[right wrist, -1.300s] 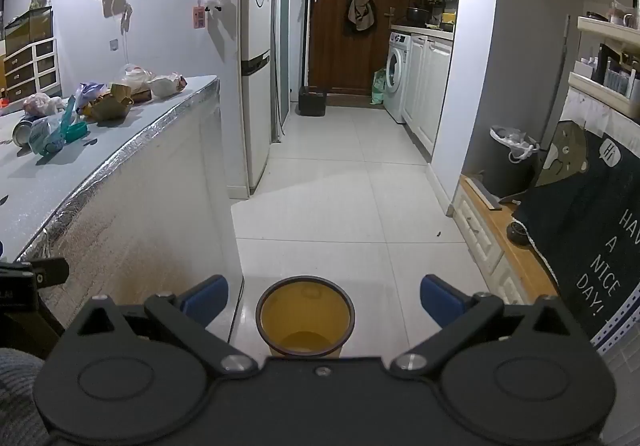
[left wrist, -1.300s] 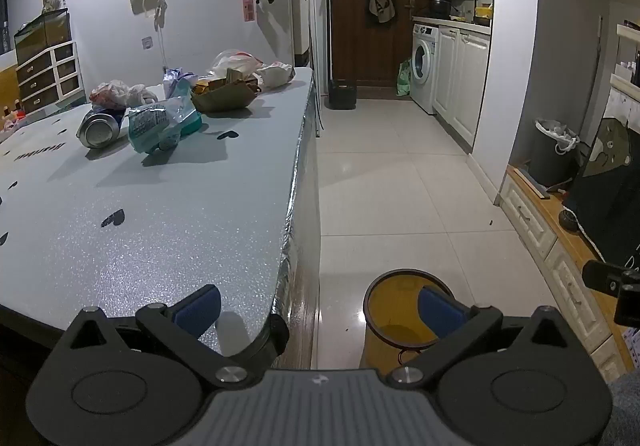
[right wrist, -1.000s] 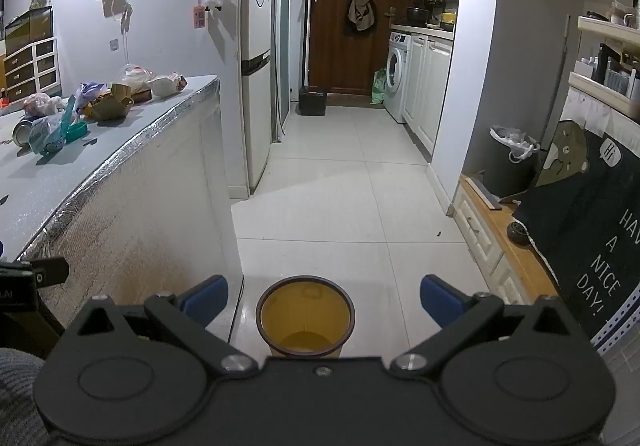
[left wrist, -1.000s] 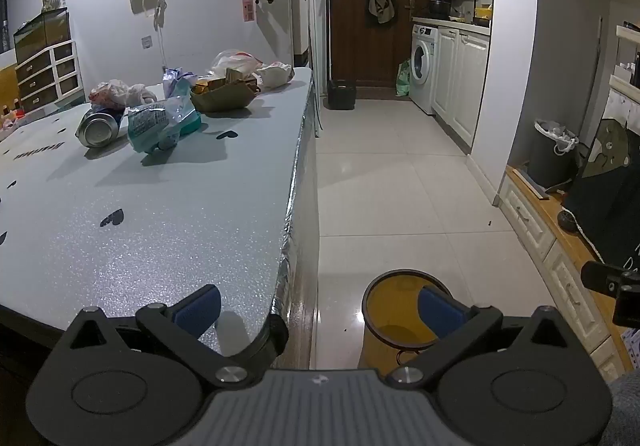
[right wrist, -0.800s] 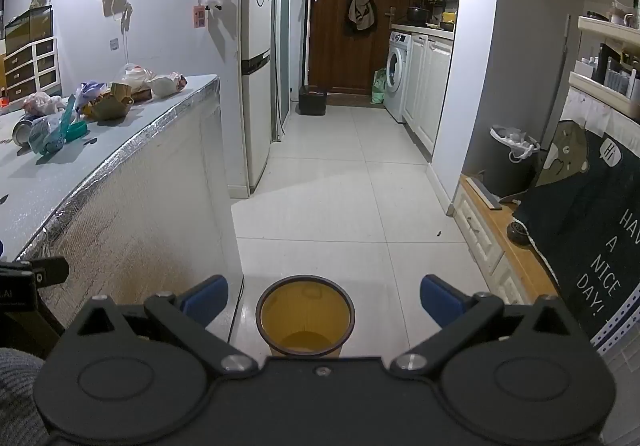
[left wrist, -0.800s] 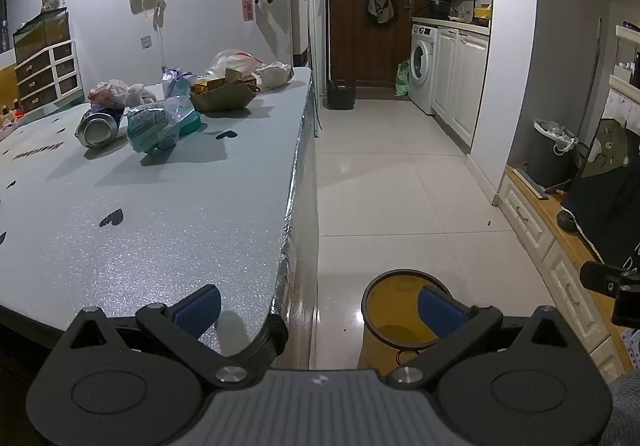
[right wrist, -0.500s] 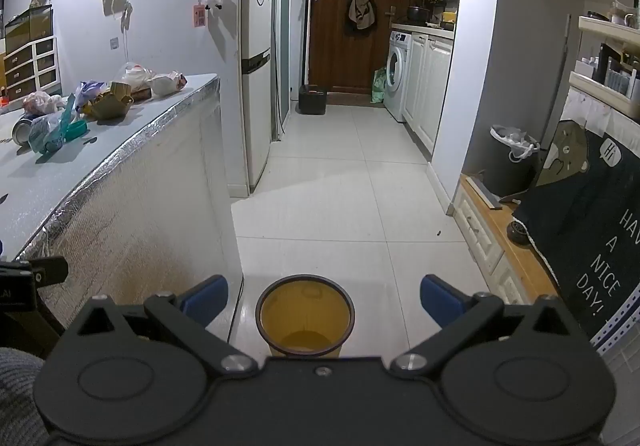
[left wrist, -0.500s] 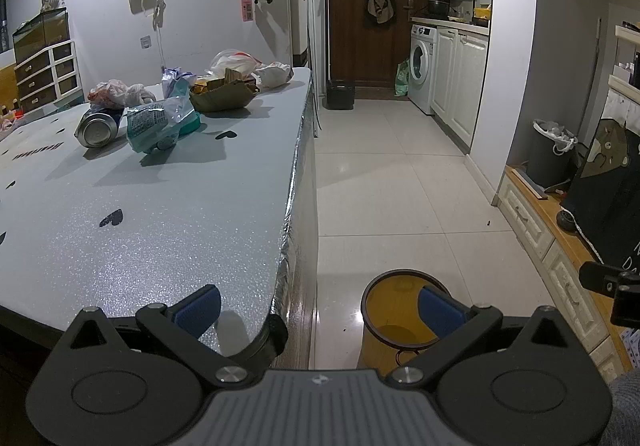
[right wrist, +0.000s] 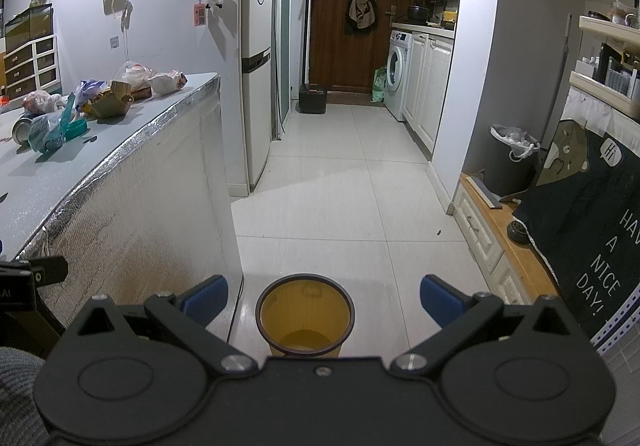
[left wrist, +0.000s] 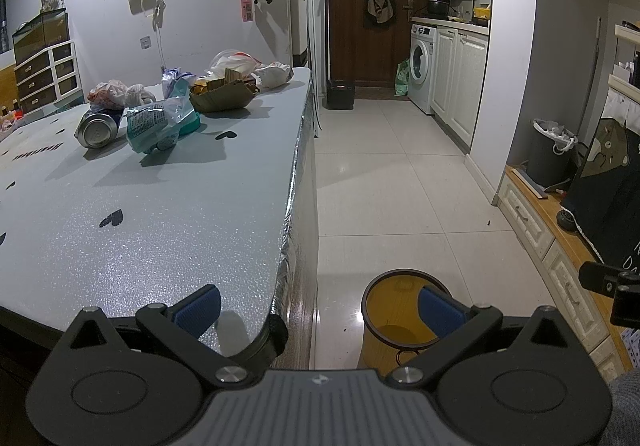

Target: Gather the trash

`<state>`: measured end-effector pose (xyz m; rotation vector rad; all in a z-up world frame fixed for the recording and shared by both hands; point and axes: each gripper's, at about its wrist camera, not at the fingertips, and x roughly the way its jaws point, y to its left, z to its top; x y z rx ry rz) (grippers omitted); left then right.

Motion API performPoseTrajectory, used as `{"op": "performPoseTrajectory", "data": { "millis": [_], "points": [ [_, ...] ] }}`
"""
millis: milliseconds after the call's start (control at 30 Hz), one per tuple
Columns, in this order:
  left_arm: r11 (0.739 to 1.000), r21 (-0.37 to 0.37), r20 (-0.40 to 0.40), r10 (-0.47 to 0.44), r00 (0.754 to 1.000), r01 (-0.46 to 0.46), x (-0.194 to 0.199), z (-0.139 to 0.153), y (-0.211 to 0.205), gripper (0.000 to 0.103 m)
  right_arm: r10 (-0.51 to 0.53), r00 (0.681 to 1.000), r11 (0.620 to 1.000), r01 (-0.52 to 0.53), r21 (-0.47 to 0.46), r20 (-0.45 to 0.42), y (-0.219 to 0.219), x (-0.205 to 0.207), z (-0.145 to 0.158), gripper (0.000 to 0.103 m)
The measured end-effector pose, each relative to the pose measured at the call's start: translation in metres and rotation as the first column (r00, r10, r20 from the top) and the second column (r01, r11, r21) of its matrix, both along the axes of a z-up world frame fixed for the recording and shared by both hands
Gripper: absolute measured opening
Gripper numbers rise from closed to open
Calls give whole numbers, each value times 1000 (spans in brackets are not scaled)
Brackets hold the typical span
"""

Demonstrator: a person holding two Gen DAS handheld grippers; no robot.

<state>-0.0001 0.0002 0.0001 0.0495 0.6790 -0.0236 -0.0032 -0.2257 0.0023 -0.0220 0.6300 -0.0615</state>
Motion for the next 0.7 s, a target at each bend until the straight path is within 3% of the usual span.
{"op": "performPoseTrajectory", "data": {
  "millis": [700],
  "points": [
    [1000,-3,-1,-1,1000,1,1,-1,-2,103,0,1000,1000,0,0,-2,0,2,0,103]
  ]
}}
